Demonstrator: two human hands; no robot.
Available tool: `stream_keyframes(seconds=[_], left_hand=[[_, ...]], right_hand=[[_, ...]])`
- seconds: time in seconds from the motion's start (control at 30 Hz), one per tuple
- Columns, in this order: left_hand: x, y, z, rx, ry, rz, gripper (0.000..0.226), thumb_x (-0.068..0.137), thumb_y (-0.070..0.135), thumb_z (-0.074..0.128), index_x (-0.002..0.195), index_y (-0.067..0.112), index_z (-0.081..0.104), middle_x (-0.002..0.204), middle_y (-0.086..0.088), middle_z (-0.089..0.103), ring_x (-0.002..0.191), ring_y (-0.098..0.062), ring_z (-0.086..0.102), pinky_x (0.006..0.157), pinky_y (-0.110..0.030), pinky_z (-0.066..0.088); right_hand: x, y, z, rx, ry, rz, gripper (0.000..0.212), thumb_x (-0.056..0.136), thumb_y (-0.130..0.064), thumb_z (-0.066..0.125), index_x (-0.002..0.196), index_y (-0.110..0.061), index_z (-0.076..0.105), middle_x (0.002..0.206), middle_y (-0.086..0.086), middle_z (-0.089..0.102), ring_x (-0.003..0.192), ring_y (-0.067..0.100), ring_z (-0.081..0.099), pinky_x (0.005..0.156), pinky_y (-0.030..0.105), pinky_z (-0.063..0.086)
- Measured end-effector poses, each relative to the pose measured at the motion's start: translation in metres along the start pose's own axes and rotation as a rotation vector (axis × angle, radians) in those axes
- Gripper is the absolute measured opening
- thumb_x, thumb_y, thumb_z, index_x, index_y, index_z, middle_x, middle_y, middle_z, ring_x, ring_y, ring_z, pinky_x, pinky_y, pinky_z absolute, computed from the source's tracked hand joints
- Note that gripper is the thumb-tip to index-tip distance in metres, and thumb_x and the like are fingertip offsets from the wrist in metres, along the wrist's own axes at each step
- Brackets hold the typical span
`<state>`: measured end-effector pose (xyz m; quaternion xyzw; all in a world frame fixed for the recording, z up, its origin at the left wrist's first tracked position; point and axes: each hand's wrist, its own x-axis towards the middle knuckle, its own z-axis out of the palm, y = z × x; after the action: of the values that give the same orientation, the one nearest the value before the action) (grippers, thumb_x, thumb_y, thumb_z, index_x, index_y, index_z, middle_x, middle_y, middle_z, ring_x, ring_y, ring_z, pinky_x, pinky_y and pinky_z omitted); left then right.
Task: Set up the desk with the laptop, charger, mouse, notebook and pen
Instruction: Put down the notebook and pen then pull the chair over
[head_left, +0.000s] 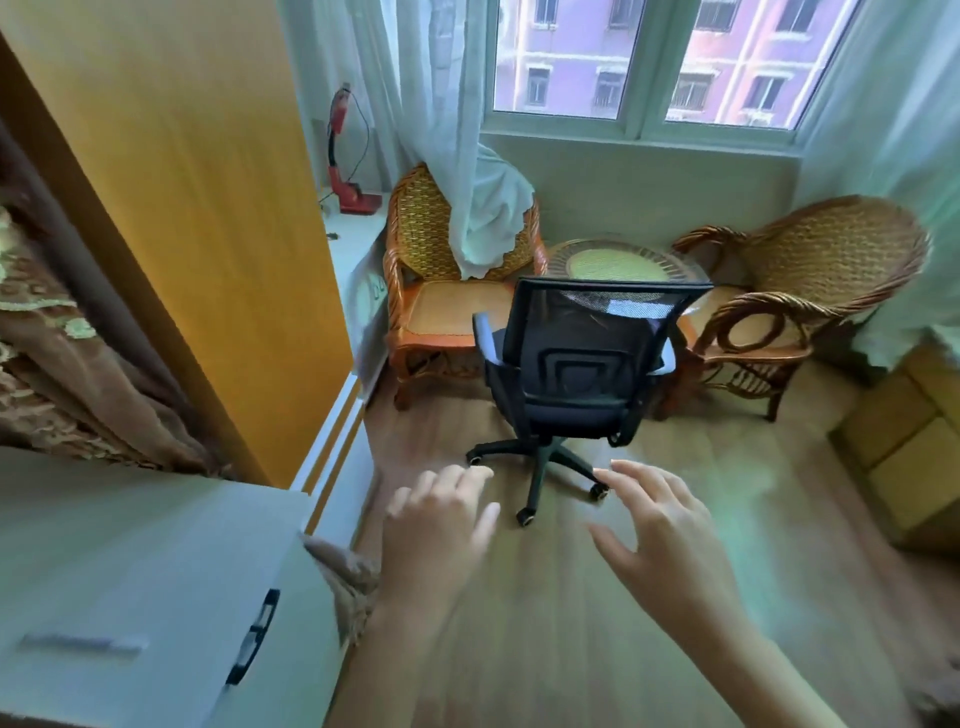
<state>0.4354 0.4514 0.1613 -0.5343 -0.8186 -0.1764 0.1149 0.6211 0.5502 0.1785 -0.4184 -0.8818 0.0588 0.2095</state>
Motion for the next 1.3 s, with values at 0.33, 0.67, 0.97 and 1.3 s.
stream_keyframes(seconds=[0.33, 0.67, 0.97, 1.3], left_hand=[[0.061, 0.128, 0.051, 0.046, -0.014, 0.085, 0.035, 0.069, 0.042, 0.077, 0.1, 0.029, 0.07, 0.082, 0.01, 0.069, 0.071, -0.016, 0.065, 0.056, -0.03, 0.047], [0.15, 0.151, 0.094, 0.074, -0.006, 0.075, 0.035, 0.074, 0.043, 0.058, 0.102, 0.028, 0.071, 0.083, 0.011, 0.07, 0.072, -0.015, 0.066, 0.055, -0.032, 0.047], [0.279, 0.152, 0.152, -0.013, 0.029, 0.055, 0.039, 0.071, 0.035, 0.08, 0.107, 0.025, 0.07, 0.09, 0.01, 0.071, 0.079, -0.018, 0.067, 0.06, -0.033, 0.051], [0.419, 0.147, 0.204, -0.031, 0.006, 0.094, 0.044, 0.08, 0.035, 0.072, 0.12, 0.019, 0.064, 0.103, 0.001, 0.07, 0.092, -0.023, 0.066, 0.068, -0.038, 0.053]], right_hand=[[0.022, 0.143, -0.037, 0.091, 0.069, 0.147, 0.047, 0.072, -0.025, 0.077, 0.117, -0.02, 0.064, 0.115, -0.002, 0.065, 0.111, 0.023, 0.057, 0.088, 0.038, 0.046], [0.094, 0.205, -0.027, 0.152, 0.074, 0.201, 0.047, 0.075, -0.025, 0.075, 0.12, -0.021, 0.062, 0.114, -0.003, 0.065, 0.113, 0.022, 0.056, 0.088, 0.036, 0.045], [0.214, 0.256, 0.004, 0.089, 0.043, 0.165, 0.048, 0.076, -0.03, 0.072, 0.122, -0.022, 0.06, 0.119, -0.003, 0.063, 0.116, 0.02, 0.053, 0.092, 0.038, 0.046], [0.343, 0.293, 0.036, 0.041, 0.07, 0.109, 0.046, 0.075, -0.028, 0.072, 0.119, -0.019, 0.063, 0.116, -0.001, 0.065, 0.112, 0.023, 0.057, 0.09, 0.039, 0.049]])
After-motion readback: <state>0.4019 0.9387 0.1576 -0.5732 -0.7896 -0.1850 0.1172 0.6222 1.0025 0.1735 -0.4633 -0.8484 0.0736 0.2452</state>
